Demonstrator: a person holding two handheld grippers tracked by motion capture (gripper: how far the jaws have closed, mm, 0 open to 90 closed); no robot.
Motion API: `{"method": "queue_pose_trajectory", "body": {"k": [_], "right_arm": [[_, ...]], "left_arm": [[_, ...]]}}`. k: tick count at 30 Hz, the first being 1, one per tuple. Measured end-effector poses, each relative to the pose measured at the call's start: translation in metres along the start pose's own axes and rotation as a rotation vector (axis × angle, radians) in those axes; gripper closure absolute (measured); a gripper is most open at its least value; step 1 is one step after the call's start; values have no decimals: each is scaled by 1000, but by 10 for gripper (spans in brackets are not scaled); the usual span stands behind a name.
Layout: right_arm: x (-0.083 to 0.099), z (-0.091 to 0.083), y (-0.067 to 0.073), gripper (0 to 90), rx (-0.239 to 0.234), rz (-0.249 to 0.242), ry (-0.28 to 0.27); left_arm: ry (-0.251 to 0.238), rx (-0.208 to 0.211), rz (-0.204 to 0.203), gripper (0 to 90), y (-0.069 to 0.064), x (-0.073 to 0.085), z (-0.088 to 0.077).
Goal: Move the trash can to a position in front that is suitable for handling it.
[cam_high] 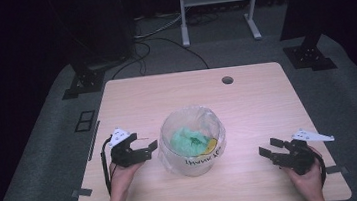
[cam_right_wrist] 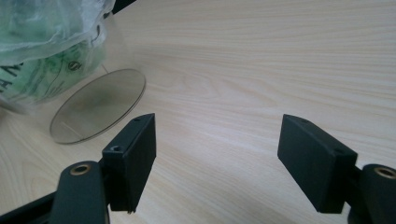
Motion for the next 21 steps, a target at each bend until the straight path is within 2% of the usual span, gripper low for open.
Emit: {"method": "queue_pose_trajectory", "body": {"k": [7,13,21], "right_arm": [[4,4,13,271,-38,0,12],[7,9,39,254,-68,-30,19],[13,25,80,224,-145,-45,31]], "left_arm": [[-4,-7,-19,74,3,1,-1],[-10,-2,-27,73,3,2,-1],[-23,-2,-30,74,4,-1,-4]]}}
Point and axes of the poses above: each handheld gripper's, and its own axes: z roughly forward along the jaws, x roughly out of its underside, y roughly to its left, the point moved 5 cm from there along z, roughly forward along the jaws, and after that the axes turned 15 degrees about -y, right-handed, at the moved point
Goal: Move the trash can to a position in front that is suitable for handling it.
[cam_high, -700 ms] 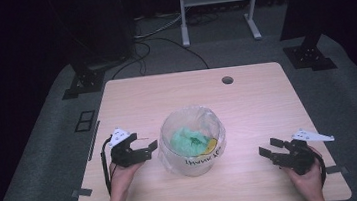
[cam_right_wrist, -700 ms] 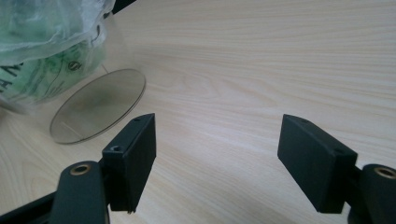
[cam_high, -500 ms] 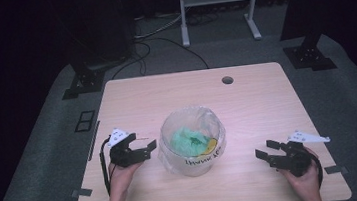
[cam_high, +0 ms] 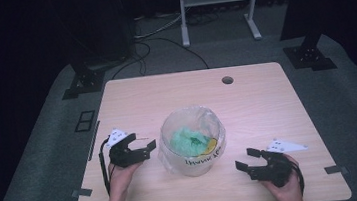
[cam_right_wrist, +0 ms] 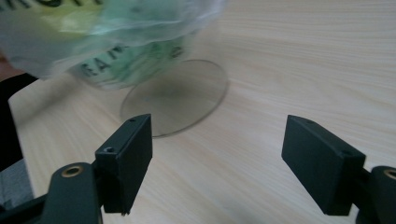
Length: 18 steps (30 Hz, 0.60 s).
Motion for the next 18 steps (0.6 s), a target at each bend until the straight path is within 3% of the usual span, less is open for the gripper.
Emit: {"method": "queue_pose_trajectory", "body": {"k": [8,18], "right_arm": [[11,25,35,212,-64,-36,46],[12,48,49,196,-63,-47,52]], "left_arm": [[-5,-3,-2,74,3,-1,-2],[-12,-9,-8,73,5,-2,-4]]}}
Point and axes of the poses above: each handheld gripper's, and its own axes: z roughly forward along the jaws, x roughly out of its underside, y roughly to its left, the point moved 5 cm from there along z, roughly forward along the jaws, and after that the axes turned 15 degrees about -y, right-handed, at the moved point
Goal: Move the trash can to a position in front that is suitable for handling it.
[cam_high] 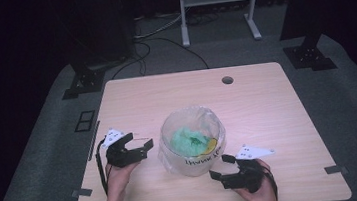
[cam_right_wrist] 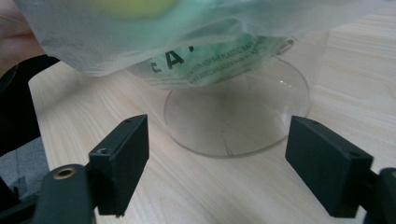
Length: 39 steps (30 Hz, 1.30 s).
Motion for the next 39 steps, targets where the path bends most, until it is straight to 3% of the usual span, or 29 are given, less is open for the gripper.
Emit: {"method": "queue_pose_trajectory", "body": {"k": [13,26,39], "right_arm": [[2,16,-3,186,72,18,1],[-4,30,-6,177,77,36,-1],[-22,57,-22,178,51,-11,26]], "left_arm": [[-14,-8,-9,74,3,-2,-2],[-16,-15,-14,74,7,-2,-5],[-27,-28,-26,73,11,-3,-8]]}}
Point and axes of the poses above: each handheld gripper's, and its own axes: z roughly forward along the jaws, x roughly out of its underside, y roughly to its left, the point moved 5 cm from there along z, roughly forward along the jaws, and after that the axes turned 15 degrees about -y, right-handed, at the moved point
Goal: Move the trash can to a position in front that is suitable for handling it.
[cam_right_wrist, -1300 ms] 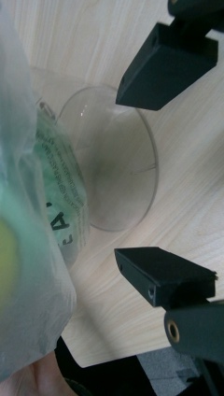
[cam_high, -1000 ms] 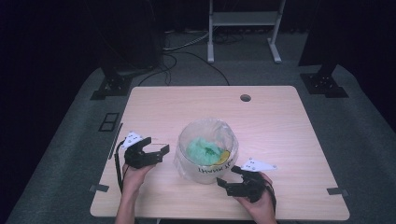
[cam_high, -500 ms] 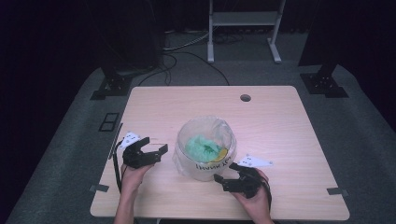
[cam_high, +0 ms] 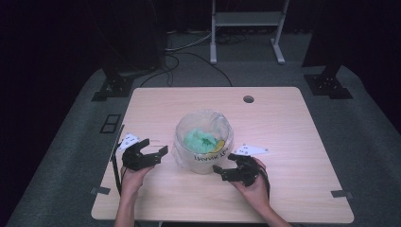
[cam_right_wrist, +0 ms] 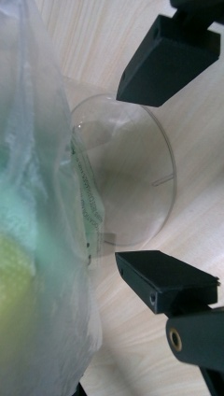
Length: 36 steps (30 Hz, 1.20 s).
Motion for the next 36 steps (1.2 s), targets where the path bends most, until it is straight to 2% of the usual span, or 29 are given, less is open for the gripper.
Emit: {"method": "queue_pose_trajectory", "body": {"k": [14,24,27,32,36], "right_arm": [[-12,26,-17,178,-7,-13,7],[-23,48,-21,181,4,-31,14],[-24,53,-22,182,-1,-20,9],[-22,54,-26,182,1,-16,15],[-20,48,-34,182,17,-15,28]], "left_arm": [[-7,-5,-4,73,3,-2,-2],[-15,-8,-8,73,5,-4,-4],[-24,-9,-11,74,6,-5,-5],[-32,-7,-12,74,6,-9,-8],[-45,0,-10,74,3,-13,-9]]}}
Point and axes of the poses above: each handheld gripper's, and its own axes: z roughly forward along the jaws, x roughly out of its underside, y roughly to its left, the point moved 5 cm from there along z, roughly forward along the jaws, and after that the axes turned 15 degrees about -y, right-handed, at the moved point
